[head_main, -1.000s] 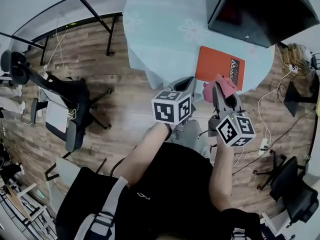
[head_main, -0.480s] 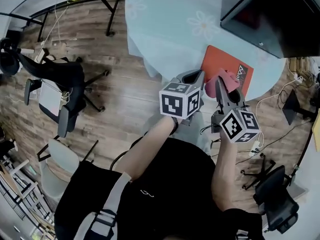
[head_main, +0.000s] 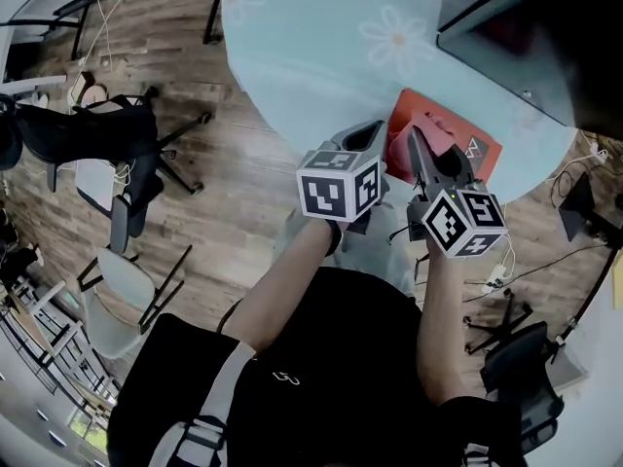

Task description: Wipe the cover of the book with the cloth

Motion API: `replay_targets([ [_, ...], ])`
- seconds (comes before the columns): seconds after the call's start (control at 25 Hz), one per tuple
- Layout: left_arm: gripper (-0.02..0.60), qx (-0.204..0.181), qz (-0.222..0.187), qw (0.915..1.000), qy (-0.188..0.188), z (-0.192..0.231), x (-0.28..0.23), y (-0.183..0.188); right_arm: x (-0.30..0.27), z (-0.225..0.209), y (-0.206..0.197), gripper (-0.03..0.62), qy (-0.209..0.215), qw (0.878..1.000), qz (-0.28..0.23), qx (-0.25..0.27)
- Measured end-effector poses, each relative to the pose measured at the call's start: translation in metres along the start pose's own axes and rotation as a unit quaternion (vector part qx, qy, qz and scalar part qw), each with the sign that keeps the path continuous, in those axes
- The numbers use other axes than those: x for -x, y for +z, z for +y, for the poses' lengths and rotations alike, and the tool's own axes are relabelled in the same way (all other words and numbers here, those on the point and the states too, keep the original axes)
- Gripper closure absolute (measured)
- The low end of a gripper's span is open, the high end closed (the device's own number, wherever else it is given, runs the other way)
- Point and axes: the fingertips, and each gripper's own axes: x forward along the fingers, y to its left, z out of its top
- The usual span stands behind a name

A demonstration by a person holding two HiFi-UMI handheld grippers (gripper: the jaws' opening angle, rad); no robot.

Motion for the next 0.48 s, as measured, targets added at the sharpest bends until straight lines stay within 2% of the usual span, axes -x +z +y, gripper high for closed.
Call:
replay_targets([
  [0.28, 0.568, 0.009, 0.01, 0.9997, 0.02, 0.016, -0.028, 0.008, -0.041, -0.027, -0.002, 0.499, 0.016, 0.999, 0.037, -0.011],
  [0.48, 0.566, 0.002, 0.014, 0.9994, 0.032, 0.019, -0.041, 0.01, -0.068, -0.036, -0.008, 0.499, 0.019, 0.997, 0.073, 0.012],
])
